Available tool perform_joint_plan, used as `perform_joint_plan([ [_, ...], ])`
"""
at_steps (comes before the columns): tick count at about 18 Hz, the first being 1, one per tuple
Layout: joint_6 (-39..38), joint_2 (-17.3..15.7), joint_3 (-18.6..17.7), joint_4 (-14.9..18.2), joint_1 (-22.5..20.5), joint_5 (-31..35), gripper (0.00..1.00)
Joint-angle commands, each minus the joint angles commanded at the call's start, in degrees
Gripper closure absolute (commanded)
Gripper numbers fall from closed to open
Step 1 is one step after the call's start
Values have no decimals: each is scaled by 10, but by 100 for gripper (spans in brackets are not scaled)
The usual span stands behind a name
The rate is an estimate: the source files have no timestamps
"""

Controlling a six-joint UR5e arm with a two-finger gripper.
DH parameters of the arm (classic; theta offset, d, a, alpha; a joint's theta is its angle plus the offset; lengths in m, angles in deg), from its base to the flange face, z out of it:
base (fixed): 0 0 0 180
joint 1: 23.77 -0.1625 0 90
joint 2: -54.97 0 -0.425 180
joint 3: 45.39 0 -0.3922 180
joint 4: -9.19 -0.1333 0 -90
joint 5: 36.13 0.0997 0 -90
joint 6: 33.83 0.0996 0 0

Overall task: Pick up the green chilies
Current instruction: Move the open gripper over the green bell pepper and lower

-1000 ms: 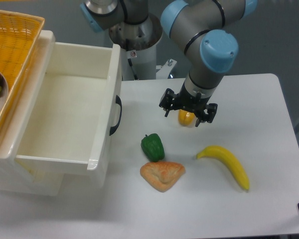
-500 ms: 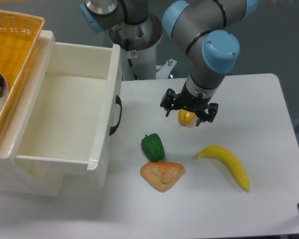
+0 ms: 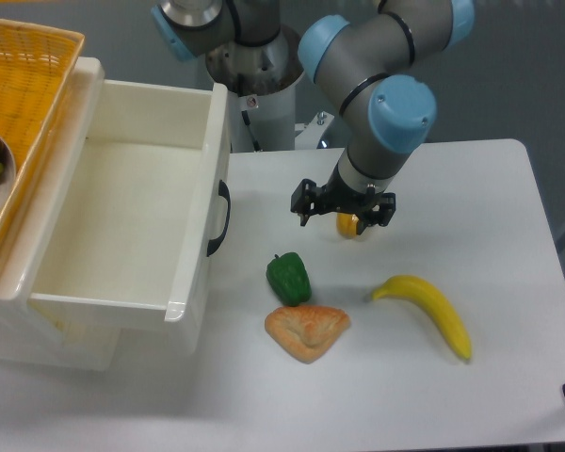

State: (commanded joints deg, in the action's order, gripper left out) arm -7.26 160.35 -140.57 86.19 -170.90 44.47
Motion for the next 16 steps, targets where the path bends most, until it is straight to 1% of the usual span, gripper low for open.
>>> perform_joint_plan([
  [3, -33, 7, 2, 1, 3, -1, 0],
  [5, -56, 17, 2, -1, 12, 1, 0],
  [6, -64, 32, 6, -1, 20, 4, 0],
  [7, -71, 48, 14, -1, 30, 21, 0],
  [8, -79, 57, 22, 1, 42, 39, 0],
  [10, -96, 61, 24, 1, 52, 46, 0],
  [16, -126, 69, 22, -2, 53, 49, 0],
])
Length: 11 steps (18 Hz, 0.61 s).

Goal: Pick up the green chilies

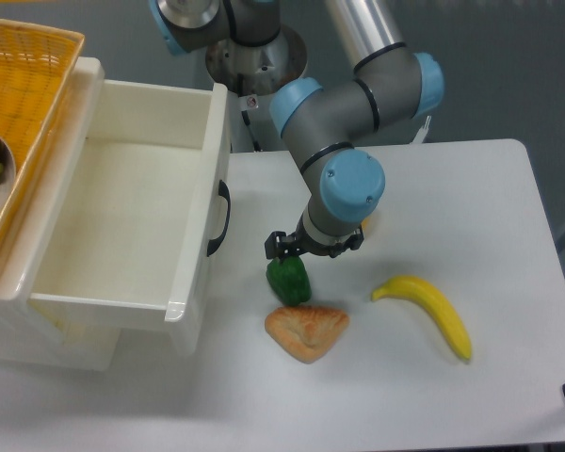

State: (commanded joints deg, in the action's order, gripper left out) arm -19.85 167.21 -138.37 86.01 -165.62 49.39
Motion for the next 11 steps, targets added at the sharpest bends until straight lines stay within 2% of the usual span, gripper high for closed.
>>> perform_joint_plan([
  [11, -24, 41, 4, -13, 11, 14, 0],
])
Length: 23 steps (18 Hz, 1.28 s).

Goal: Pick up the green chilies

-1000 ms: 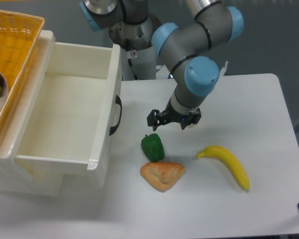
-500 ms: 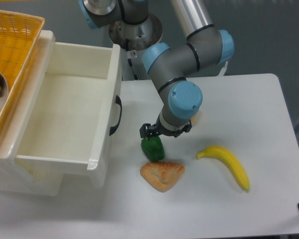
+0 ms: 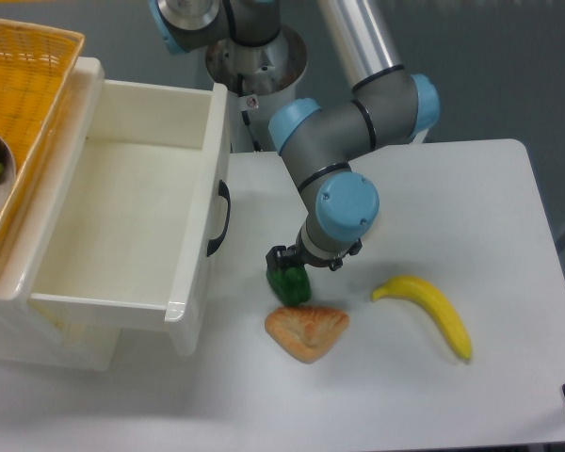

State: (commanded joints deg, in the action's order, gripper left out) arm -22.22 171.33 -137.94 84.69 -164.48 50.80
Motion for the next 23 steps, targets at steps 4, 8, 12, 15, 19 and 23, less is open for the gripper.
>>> perform_joint_plan([
  [4, -18, 14, 9, -3, 8, 3, 0],
  [8, -25, 16, 10, -10, 9, 3, 0],
  [12, -36, 20, 9, -22, 16, 3, 0],
  [15, -40, 26, 8, -22, 21, 9, 0],
  [19, -48, 26, 5, -22, 22, 15, 0],
  [23, -47, 24, 0, -24, 23, 15, 5],
])
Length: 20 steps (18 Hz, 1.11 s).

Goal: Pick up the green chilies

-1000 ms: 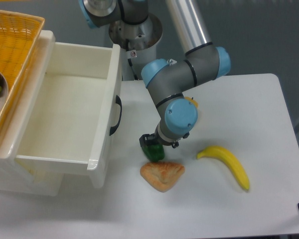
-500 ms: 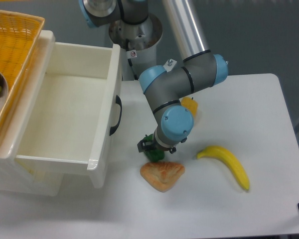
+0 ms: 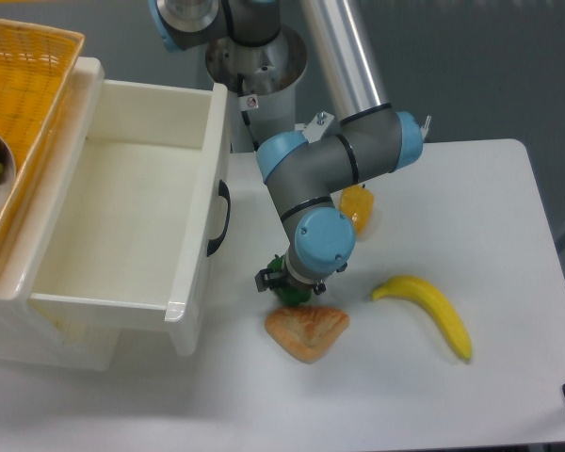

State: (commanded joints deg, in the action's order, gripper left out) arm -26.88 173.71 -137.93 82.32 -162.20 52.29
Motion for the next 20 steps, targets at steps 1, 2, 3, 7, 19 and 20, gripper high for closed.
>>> perform_joint_plan([
  [1, 0, 2, 0, 1, 3, 0, 9],
  [2, 0, 2, -1, 1, 3, 0, 15],
  [3, -1, 2, 0, 1, 3, 0, 20],
  [7, 0, -1, 0, 1, 3, -1, 37],
  [19, 76, -39, 47, 3, -10, 0, 55],
  [20, 98, -45, 48, 4, -10, 0, 55],
])
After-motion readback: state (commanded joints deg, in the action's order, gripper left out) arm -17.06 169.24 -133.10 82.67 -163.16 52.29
